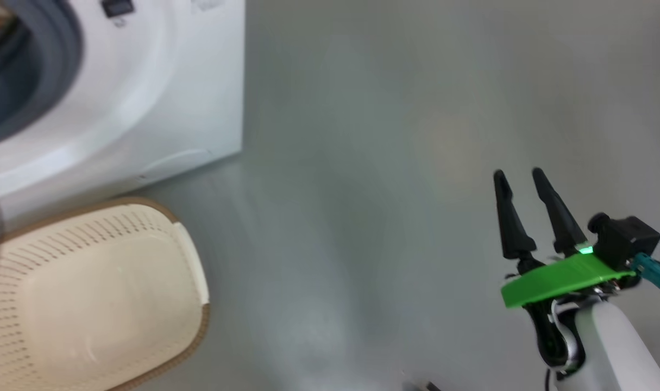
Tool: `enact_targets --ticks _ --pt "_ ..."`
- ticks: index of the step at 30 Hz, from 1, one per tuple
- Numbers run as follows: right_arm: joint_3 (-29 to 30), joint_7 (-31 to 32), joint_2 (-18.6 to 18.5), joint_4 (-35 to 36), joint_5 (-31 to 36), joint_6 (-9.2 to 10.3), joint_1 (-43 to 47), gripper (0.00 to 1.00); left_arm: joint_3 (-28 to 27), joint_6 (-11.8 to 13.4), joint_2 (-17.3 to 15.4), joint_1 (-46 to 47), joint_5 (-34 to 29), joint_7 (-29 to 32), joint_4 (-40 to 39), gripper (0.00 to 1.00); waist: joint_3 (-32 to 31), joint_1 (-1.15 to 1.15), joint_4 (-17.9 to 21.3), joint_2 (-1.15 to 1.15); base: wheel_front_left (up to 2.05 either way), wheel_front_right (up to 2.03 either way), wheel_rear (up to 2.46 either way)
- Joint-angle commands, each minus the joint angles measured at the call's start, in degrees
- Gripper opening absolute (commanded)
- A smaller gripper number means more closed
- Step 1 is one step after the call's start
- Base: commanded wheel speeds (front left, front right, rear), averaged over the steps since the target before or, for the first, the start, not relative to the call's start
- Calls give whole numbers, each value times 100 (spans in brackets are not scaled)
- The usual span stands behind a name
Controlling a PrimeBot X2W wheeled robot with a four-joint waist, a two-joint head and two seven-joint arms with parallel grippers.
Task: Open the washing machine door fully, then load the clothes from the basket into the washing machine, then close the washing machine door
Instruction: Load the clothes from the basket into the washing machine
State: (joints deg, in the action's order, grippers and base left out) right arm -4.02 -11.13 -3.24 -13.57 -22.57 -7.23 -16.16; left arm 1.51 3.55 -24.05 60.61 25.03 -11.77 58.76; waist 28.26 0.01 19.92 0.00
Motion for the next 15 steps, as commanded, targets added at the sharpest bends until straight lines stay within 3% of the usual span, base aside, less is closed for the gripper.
enact_targets --ticks 1,8,15 --pt "-14 59 -87 193 145 -25 210 100 -81 5 -177 -244 16 -108 -127 100 -465 -1 -333 0 0 0 0" --pt "298 419 -108 570 368 -25 639 100 -188 -71 361 -1337 168 -307 -793 100 -1022 -1 -701 0 0 0 0" --pt "441 781 -117 910 558 -25 1024 100 -292 156 849 -3005 -165 -321 -2406 100 -1582 -1 -948 0 0 0 0"
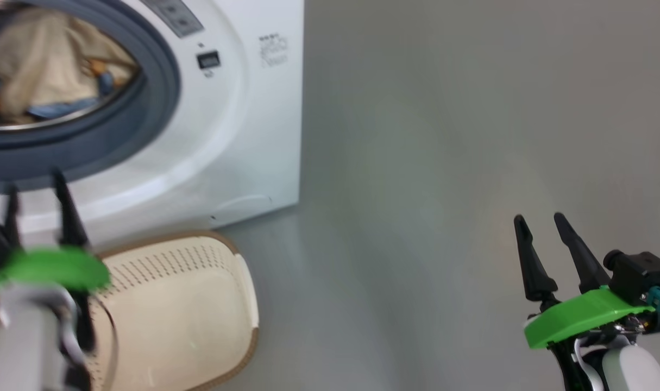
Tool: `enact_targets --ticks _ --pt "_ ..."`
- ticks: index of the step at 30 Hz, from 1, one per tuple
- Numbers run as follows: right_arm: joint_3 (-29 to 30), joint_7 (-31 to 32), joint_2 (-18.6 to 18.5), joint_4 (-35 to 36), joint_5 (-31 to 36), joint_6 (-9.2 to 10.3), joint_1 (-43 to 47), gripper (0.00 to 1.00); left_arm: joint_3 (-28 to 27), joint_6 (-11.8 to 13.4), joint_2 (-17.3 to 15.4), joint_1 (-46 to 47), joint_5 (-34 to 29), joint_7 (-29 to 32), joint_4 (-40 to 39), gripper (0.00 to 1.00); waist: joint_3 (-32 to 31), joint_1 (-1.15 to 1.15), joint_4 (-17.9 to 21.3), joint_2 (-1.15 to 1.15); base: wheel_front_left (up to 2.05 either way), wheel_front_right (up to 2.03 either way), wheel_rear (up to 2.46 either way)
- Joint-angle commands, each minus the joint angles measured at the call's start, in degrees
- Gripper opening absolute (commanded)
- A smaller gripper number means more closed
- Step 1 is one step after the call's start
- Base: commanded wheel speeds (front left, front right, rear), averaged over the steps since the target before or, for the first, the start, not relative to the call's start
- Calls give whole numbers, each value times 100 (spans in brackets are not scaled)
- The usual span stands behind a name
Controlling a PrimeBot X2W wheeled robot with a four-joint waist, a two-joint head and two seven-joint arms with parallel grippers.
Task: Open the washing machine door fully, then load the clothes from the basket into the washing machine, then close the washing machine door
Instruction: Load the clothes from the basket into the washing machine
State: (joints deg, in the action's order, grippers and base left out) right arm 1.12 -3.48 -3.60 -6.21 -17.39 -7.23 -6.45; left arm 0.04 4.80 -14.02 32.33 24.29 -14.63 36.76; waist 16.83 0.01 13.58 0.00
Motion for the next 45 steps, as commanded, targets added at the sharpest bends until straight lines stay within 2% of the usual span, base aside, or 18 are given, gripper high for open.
enact_targets --ticks 1,7,12,21,30,45 --pt "-57 67 -82 214 60 -25 106 100 -134 29 -95 -427 -136 -35 -413 100 -524 -1 -339 0 0 0 0" --pt "8 296 -123 401 155 -25 359 100 -30 104 89 -1479 -346 -36 -1137 100 -879 -1 -493 0 0 0 0" --pt "73 484 -149 533 226 -25 561 100 29 273 282 -2221 -456 -36 -1682 100 -1168 -1 -645 0 0 0 0" --pt "61 752 -170 717 308 -25 884 100 103 539 471 -3158 -516 -28 -2375 100 -1667 -1 -808 0 0 0 0" --pt "162 898 -145 912 355 -25 1076 100 245 668 499 -3373 -607 91 -2618 100 -1788 -1 -972 0 0 0 0" --pt "144 927 -124 911 334 -25 1069 100 312 720 525 -3428 -615 54 -2672 100 -1814 -1 -1008 0 0 0 0"
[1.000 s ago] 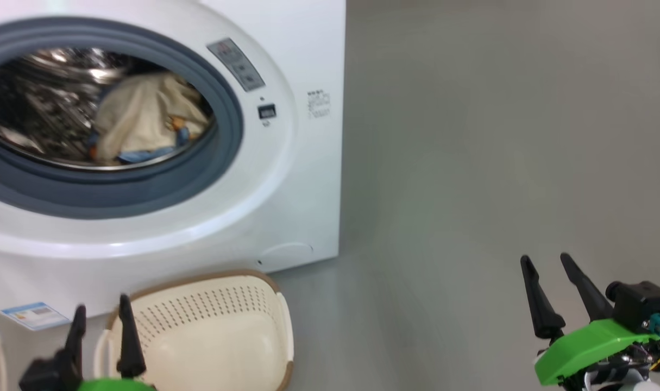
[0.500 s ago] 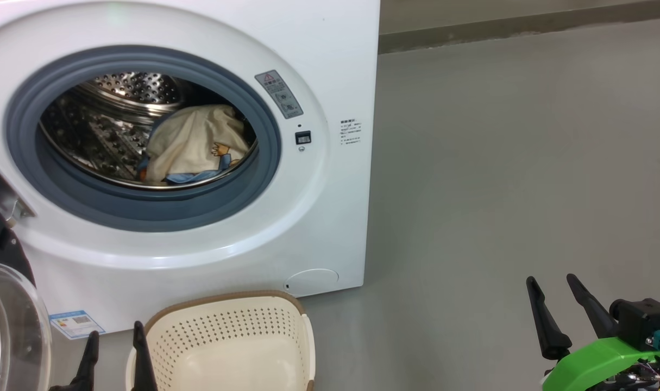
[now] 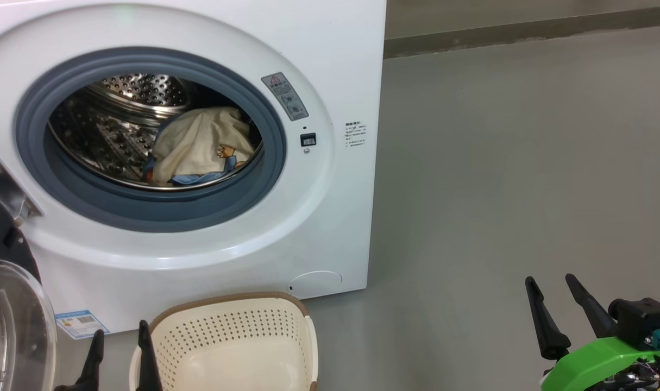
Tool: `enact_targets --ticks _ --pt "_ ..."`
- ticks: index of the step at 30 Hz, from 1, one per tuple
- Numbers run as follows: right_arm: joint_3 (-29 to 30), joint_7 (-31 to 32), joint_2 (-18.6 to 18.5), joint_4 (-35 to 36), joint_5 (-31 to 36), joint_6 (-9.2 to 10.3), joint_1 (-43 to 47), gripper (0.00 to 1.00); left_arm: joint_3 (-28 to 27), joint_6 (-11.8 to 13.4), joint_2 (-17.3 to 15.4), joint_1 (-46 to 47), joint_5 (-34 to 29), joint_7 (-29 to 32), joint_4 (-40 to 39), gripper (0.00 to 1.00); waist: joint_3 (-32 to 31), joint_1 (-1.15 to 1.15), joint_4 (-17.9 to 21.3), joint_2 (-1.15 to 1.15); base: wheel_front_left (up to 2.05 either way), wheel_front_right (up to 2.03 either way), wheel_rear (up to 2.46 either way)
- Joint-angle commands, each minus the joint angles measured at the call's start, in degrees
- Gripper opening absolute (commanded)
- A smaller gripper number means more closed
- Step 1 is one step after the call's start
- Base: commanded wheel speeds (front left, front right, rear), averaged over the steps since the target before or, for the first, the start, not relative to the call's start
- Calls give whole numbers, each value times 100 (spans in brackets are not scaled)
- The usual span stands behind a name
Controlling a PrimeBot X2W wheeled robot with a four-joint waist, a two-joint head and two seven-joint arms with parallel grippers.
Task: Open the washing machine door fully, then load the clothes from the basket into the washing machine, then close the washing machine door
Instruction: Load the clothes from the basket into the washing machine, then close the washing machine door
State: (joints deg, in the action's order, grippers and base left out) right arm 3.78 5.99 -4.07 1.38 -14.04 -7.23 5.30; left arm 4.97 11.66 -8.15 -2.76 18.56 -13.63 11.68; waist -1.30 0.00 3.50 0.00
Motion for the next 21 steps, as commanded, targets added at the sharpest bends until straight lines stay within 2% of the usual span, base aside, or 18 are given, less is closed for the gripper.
enact_targets --ticks 1,14,21 --pt "-125 -23 -75 148 -1 -25 -110 100 -171 37 -69 74 -54 -48 -175 100 -3 0 -2 0 0 0 0" --pt "-141 -50 -60 119 -6 -25 -130 100 -55 105 -91 56 -99 -8 -242 100 -12 0 -27 0 -5 5 0" --pt "-135 -53 -50 137 -5 -25 -120 100 10 109 -93 69 -98 3 -236 100 12 0 -76 0 -88 88 0"
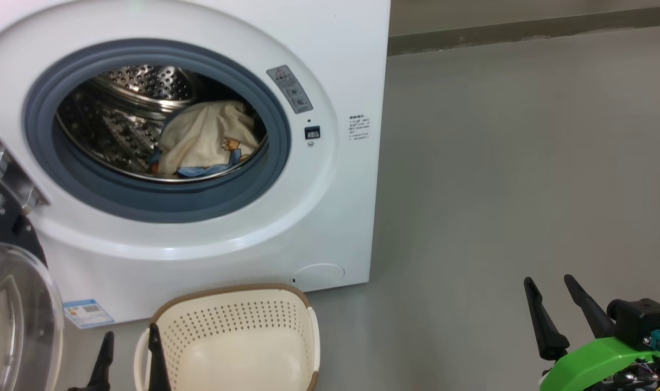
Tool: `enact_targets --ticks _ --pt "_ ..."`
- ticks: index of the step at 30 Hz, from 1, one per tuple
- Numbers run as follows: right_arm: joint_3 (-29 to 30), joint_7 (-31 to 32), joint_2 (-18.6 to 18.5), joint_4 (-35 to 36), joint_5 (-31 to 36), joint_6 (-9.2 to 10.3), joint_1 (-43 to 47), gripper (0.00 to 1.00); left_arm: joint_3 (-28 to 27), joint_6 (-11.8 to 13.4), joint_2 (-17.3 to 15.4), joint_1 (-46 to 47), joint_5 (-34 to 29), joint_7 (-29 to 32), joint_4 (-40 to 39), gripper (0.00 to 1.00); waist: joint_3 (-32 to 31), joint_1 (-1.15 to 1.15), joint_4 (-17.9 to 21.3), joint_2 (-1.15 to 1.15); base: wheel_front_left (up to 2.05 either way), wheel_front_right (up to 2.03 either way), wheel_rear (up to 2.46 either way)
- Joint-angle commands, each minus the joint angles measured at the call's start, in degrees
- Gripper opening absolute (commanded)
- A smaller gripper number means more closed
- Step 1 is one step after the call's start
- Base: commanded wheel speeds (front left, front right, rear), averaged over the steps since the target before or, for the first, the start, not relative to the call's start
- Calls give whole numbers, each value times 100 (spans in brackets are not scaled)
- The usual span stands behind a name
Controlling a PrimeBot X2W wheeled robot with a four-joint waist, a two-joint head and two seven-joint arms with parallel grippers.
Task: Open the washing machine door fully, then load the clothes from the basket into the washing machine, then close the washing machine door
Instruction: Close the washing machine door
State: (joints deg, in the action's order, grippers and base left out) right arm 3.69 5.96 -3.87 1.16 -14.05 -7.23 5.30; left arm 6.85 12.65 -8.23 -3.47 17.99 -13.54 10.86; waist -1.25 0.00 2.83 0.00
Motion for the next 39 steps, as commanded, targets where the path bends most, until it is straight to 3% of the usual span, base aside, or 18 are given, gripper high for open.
enact_targets --ticks 1,13,28,39 --pt "-121 -51 -69 162 -5 -25 -120 100 -170 5 -87 150 -38 -7 -143 100 14 0 -23 0 -143 143 0" --pt "-112 -58 -46 164 -7 -25 -131 100 -32 -130 -143 186 -17 -34 -262 100 55 0 -164 0 -144 142 1" --pt "-92 -78 -32 149 -4 -25 -103 100 25 -152 -194 192 21 -42 -206 100 27 0 -271 0 -11 11 0" --pt "-52 -86 -11 150 -1 -25 -65 100 105 -192 -242 238 24 -42 -101 100 18 0 -1073 0 0 0 0"
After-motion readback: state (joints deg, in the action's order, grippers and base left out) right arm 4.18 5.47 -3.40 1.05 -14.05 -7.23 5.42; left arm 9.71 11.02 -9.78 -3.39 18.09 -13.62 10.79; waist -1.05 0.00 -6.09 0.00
